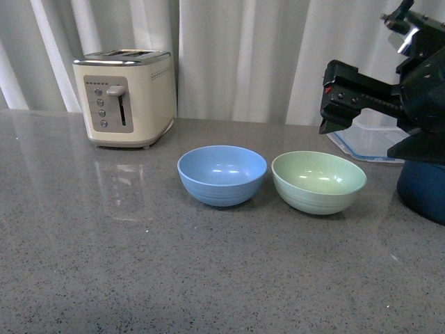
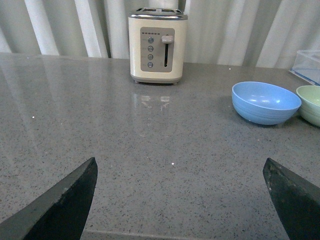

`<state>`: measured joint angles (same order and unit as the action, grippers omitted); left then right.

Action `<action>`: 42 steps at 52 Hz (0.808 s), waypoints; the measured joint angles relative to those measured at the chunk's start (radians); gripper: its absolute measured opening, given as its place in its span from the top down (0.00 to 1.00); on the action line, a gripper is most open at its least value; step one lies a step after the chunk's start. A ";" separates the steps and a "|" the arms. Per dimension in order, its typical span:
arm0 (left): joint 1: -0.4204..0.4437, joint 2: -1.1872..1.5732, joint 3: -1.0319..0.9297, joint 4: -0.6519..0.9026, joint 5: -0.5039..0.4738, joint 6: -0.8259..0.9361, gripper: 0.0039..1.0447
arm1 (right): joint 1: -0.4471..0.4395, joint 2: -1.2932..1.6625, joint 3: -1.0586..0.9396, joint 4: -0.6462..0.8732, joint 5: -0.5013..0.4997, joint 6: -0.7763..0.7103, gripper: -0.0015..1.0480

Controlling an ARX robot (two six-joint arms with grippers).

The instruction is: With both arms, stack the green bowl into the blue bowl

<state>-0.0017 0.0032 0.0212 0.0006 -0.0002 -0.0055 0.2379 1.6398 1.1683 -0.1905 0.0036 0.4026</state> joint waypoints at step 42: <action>0.000 0.000 0.000 0.000 0.000 0.000 0.06 | -0.051 0.358 0.224 -0.056 0.150 0.011 0.43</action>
<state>-0.0017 0.0032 0.0212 0.0006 -0.0002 -0.0051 0.1864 1.9980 1.3926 -0.2462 0.1535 0.4133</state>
